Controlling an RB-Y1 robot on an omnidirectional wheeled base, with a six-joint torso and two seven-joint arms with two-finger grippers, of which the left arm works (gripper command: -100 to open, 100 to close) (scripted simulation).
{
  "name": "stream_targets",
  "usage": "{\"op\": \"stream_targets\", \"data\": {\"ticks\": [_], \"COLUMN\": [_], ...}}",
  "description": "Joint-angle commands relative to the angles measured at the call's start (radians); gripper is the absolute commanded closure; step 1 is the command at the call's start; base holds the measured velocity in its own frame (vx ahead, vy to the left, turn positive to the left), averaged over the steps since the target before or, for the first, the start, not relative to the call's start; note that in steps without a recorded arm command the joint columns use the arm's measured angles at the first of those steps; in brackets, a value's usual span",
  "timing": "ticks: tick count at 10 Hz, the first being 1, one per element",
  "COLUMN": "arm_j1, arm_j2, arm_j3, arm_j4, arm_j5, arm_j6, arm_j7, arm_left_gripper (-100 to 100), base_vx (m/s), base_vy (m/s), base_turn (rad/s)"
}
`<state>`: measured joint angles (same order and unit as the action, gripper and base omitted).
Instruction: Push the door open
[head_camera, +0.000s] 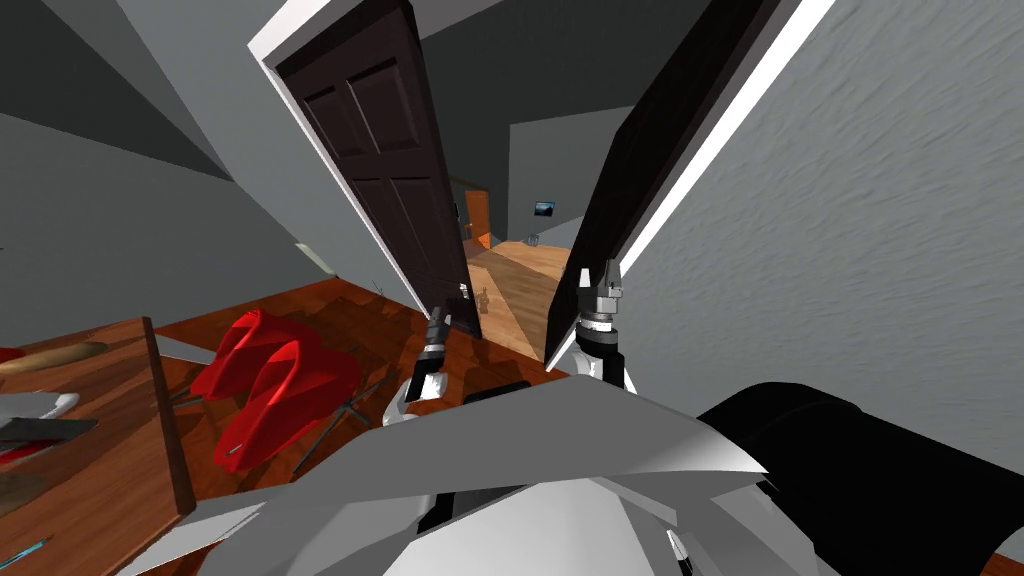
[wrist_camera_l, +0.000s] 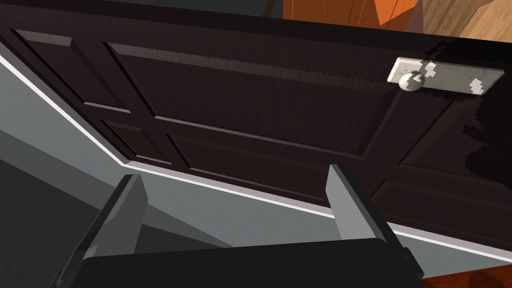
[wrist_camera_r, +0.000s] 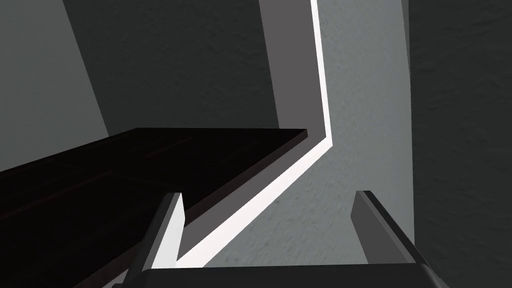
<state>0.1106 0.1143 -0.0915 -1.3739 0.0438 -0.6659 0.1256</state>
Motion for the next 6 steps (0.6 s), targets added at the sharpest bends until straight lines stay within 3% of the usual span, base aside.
{"op": "stream_targets", "data": {"ticks": [1,6], "arm_j1": [-0.015,-0.064], "arm_j2": [0.002,0.007], "arm_j3": [-0.007,-0.027], "arm_j4": [0.035,0.158], "arm_j5": [-0.003,-0.012], "arm_j6": [-0.005,-0.033], "arm_j7": [0.004,0.012], "arm_left_gripper": [-100,-100], "base_vx": [0.072,0.072], "base_vy": [0.086,0.094], "base_turn": [-0.088,-0.089]}}
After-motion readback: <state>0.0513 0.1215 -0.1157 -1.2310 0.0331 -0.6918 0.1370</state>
